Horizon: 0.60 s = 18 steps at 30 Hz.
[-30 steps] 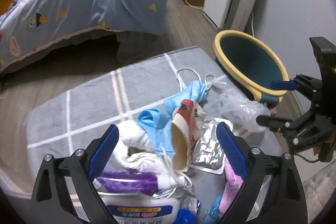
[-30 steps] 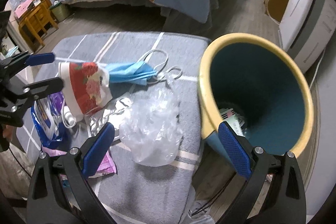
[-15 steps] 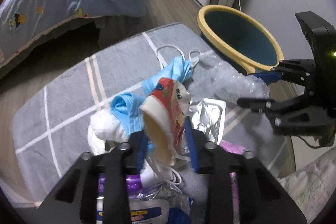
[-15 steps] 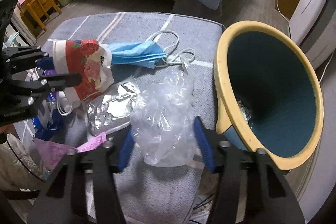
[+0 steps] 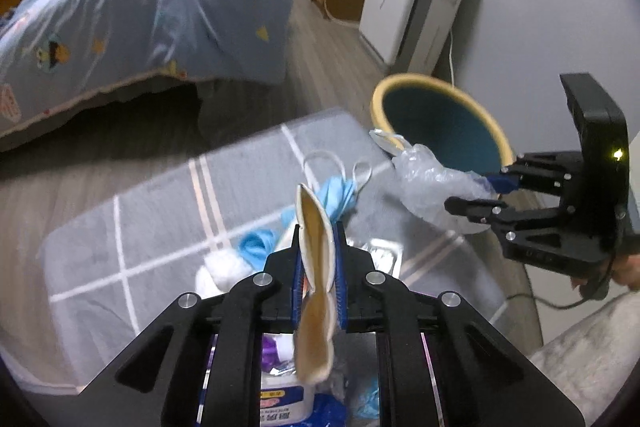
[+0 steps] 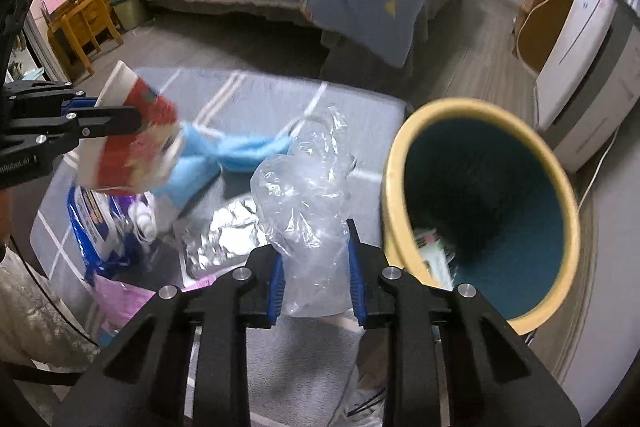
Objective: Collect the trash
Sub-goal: 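Carry both items over the bin and open both grippers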
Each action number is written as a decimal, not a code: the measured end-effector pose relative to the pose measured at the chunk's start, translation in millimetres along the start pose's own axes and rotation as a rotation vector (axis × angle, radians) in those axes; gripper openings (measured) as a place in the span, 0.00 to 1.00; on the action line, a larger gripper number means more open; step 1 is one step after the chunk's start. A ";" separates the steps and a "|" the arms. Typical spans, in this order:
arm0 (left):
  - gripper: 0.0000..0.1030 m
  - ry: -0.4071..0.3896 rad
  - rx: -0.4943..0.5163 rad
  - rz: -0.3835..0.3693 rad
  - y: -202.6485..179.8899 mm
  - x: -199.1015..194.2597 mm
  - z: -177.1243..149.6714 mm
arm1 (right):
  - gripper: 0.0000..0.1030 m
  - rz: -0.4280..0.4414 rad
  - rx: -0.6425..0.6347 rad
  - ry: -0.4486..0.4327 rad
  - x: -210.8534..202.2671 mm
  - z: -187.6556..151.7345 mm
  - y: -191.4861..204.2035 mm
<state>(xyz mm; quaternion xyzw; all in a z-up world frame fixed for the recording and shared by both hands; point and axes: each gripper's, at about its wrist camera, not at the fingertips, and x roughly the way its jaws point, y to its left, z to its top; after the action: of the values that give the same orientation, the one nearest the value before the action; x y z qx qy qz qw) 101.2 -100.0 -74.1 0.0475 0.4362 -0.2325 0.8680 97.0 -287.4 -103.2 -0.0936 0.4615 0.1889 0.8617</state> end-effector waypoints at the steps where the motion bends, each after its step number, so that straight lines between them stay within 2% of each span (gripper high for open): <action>1: 0.14 -0.010 -0.001 -0.001 -0.9 -3.9 2.9 | 0.25 0.000 0.011 -0.018 -7.6 2.4 -3.3; 10: 0.13 -0.063 0.015 0.006 -16.6 -29.0 31.0 | 0.25 -0.032 0.122 -0.120 -56.6 17.8 -38.3; 18: 0.13 -0.083 0.062 -0.004 -42.6 -33.0 55.5 | 0.25 -0.062 0.210 -0.148 -74.9 18.3 -68.3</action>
<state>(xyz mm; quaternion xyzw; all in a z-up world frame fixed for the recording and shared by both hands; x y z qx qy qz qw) 106.2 -141.7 -9.2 0.0639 0.3927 -0.2496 0.8828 101.4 -361.4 -31.7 -0.0029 0.4108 0.1195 0.9039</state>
